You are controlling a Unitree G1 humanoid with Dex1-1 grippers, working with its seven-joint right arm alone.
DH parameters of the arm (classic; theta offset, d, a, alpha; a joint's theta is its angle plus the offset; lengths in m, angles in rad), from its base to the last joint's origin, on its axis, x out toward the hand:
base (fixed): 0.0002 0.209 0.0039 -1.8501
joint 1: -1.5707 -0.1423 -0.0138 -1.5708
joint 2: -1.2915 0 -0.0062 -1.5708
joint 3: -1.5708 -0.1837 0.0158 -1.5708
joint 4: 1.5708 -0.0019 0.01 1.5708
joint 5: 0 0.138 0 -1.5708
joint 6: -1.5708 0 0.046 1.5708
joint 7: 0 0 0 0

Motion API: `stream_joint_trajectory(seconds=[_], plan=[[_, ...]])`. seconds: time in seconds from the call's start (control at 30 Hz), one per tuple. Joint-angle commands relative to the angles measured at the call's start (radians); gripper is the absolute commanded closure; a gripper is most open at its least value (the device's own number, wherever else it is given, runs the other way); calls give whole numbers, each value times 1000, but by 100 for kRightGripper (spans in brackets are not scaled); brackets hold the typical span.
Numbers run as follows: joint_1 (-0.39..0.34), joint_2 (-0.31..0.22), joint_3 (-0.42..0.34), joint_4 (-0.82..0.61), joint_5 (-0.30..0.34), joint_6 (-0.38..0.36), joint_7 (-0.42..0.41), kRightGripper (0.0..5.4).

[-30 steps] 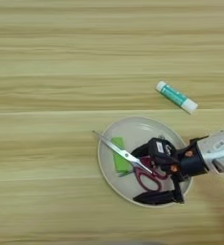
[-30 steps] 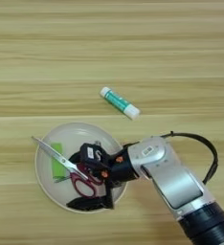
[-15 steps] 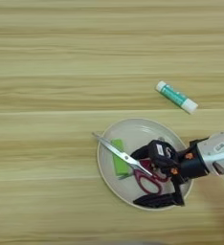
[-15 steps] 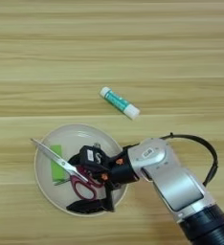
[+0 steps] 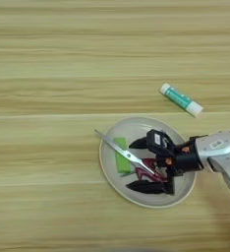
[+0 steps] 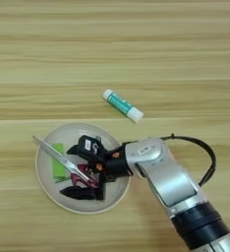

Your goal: Move the objects on the table

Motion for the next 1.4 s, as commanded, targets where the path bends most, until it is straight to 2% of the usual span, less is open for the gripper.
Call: stream_joint_trajectory(seconds=[0.03,0.73,1.27,1.4], plan=[[-58,-16,-24,-3,-16,-3,-50,3],[-153,58,-31,158,-86,-13,-214,3],[-200,77,-30,252,-106,-34,-276,3],[-224,85,-34,298,-123,-24,-316,3]])
